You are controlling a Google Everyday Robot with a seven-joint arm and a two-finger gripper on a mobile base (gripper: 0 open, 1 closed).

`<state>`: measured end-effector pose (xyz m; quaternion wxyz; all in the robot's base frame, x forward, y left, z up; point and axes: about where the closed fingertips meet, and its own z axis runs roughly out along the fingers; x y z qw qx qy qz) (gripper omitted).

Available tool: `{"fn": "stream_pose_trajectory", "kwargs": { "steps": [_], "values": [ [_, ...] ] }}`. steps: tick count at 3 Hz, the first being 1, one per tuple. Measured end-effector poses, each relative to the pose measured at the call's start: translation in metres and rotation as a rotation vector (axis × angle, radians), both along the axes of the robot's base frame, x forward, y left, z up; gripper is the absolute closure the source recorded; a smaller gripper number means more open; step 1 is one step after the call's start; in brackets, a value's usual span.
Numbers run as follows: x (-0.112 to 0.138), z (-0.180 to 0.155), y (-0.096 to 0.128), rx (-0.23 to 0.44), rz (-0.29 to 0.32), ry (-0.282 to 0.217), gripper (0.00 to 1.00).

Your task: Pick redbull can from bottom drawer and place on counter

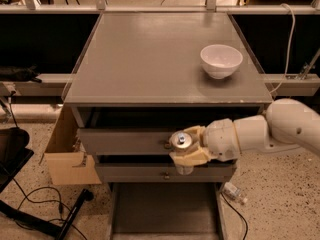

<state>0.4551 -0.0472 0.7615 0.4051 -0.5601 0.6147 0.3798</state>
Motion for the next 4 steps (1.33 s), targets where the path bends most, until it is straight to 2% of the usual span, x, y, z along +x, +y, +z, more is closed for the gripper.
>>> {"fn": "stream_pose_trajectory", "kwargs": {
  "steps": [1,2,3,4],
  "values": [
    [0.042,0.072,-0.002,0.013,-0.093,-0.029,1.00],
    [0.122,0.146,0.000,0.050,-0.224,-0.078,1.00],
    [0.168,0.182,0.006,0.083,-0.295,-0.107,1.00],
    [0.216,0.179,0.001,0.111,-0.356,-0.089,1.00]
  ]
}}
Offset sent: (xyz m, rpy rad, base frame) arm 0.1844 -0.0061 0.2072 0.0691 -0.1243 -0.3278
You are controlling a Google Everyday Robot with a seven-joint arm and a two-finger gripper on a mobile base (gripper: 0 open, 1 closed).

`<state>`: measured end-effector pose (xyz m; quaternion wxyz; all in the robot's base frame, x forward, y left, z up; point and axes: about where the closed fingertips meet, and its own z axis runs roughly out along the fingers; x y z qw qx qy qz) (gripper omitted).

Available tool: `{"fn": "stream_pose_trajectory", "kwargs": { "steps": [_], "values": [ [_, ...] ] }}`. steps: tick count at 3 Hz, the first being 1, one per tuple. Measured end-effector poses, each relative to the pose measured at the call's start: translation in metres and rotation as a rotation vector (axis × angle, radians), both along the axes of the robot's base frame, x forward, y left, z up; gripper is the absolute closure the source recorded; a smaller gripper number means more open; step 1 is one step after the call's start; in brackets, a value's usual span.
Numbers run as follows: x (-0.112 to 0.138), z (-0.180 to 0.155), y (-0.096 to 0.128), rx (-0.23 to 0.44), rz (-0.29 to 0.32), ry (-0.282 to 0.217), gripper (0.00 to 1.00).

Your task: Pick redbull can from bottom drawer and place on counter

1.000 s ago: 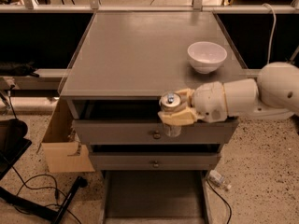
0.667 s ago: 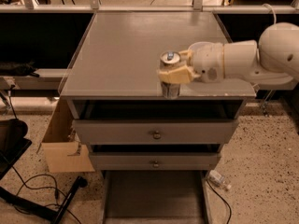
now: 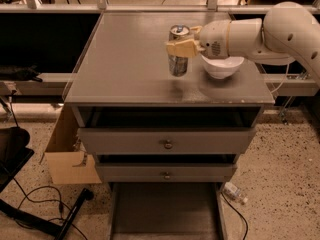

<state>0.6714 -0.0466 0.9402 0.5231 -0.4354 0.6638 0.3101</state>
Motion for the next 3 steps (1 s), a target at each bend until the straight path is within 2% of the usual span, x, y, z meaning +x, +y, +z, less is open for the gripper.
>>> {"fn": "stream_pose_trajectory", "kwargs": {
  "steps": [1,2,3],
  "values": [
    [0.000,0.000,0.000,0.000,0.000,0.000,1.00],
    [0.010,0.005,0.013,0.014,0.004,0.000,1.00],
    [0.040,0.007,0.039,0.071,0.010,0.029,1.00]
  ]
}}
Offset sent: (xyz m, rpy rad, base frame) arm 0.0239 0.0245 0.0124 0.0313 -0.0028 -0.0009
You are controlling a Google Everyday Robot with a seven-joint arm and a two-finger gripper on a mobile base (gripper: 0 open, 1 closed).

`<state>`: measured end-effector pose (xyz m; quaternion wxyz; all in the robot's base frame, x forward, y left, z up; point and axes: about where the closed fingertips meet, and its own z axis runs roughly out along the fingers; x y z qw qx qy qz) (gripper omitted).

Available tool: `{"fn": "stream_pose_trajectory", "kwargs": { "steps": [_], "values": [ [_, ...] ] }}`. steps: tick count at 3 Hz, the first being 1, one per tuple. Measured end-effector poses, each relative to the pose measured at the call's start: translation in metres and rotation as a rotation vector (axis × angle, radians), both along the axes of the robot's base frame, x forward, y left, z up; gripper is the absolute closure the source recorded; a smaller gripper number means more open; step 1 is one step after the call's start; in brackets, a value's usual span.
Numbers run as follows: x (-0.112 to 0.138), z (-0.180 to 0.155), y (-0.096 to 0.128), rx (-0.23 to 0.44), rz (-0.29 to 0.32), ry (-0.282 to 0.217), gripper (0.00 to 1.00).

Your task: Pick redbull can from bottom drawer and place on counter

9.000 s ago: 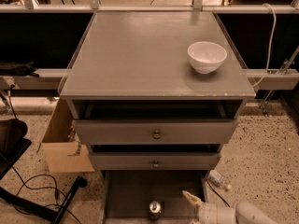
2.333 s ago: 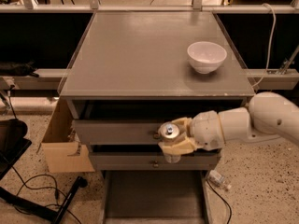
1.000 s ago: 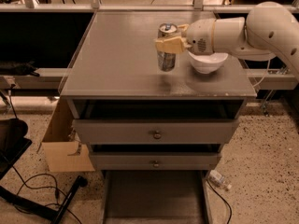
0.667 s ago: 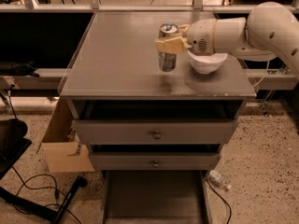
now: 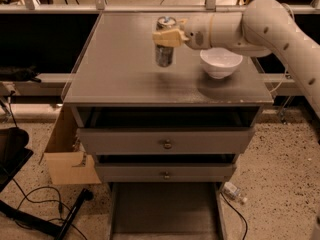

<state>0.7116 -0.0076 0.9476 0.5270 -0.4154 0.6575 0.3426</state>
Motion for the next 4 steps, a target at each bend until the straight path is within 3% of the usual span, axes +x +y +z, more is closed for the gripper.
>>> {"fn": "stream_pose_trajectory", "kwargs": {
  "steps": [1,2,3,4],
  "values": [
    [0.042,0.007,0.038,0.088,-0.019,0.033,1.00],
    [0.099,-0.004,0.075,0.128,-0.093,0.081,1.00],
    [0.128,-0.018,0.090,0.116,-0.138,0.119,1.00],
    [0.157,-0.040,0.104,0.063,-0.207,0.142,1.00]
  ]
}}
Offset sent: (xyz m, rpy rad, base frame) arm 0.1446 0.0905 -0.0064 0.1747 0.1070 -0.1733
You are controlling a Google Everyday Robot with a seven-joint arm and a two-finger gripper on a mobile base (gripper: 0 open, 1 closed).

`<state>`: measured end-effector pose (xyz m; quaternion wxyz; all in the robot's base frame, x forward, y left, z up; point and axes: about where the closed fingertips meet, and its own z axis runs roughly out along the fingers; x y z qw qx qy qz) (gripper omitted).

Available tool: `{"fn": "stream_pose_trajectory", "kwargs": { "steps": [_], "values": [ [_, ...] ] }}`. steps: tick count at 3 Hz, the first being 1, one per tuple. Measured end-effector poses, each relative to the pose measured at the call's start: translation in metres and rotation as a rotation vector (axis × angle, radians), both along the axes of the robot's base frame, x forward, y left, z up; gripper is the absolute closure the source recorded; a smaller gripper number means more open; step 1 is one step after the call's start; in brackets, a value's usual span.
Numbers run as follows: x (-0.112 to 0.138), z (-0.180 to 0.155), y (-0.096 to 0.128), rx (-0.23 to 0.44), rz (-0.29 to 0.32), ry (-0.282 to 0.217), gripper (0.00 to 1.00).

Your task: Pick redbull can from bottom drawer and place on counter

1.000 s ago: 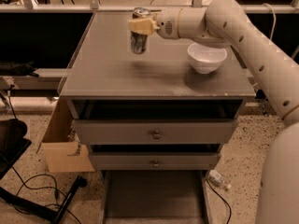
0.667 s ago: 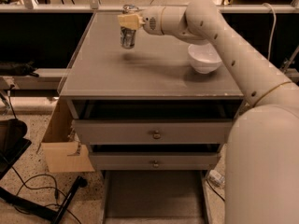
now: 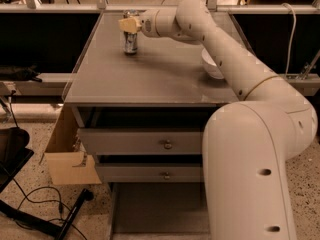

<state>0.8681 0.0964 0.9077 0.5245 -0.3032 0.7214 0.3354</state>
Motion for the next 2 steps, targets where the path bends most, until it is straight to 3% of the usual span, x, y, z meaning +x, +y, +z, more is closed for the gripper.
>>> {"fn": "stream_pose_trajectory", "kwargs": {
  "steps": [1,2],
  "values": [
    [0.0124,-0.0101,0.0047,-0.033,-0.043,-0.022,1.00],
    [0.0132,-0.0099,0.0047,-0.032,-0.045,-0.023,0.81]
  ]
}}
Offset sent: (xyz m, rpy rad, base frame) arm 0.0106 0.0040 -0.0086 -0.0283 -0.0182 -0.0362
